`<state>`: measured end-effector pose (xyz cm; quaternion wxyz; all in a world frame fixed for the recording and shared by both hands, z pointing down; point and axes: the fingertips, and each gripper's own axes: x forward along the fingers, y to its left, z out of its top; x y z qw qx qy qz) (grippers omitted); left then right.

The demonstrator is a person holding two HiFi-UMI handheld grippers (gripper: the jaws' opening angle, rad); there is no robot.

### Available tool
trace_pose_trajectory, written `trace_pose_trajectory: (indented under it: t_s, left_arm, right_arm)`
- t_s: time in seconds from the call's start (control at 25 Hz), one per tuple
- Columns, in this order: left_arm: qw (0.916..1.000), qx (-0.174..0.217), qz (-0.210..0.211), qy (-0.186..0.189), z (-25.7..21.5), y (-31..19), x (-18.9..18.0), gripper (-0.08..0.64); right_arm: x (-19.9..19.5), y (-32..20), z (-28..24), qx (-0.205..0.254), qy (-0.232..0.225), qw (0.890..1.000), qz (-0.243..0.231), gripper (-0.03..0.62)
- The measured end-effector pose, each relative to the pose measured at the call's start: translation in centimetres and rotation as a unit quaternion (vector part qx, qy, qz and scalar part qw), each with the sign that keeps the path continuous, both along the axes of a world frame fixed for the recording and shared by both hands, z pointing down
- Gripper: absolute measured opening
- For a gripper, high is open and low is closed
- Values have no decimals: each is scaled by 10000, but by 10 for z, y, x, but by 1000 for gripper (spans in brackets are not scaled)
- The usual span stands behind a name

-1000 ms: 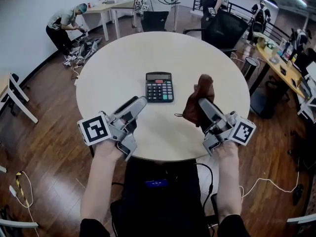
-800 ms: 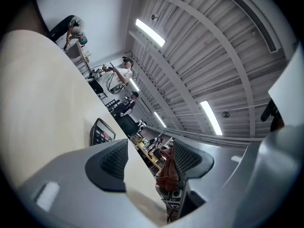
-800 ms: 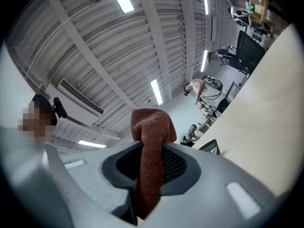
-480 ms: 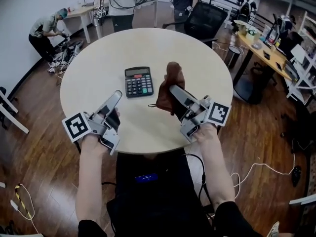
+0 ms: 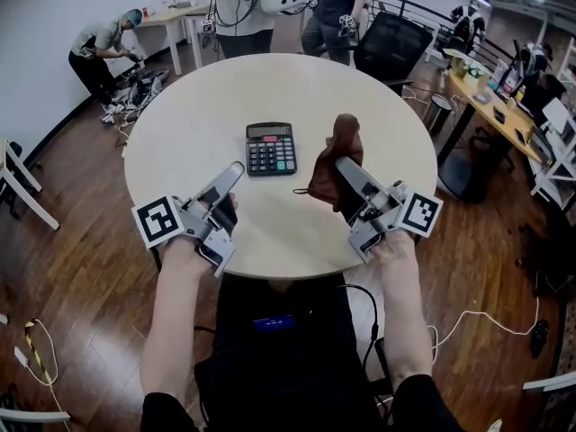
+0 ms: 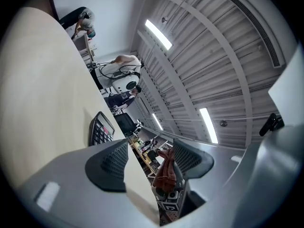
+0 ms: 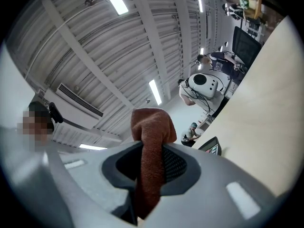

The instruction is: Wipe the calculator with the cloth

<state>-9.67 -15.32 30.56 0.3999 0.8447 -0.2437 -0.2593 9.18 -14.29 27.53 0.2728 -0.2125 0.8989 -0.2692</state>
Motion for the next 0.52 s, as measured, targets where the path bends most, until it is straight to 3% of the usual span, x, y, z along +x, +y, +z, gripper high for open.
trace_pose_trajectory:
  t_s: [0.52]
  left_arm:
    - [9999,-65,-60,-100,-5,-13,1,293]
  right_arm:
    - [1,-2,-16,315,47,9995,14,84]
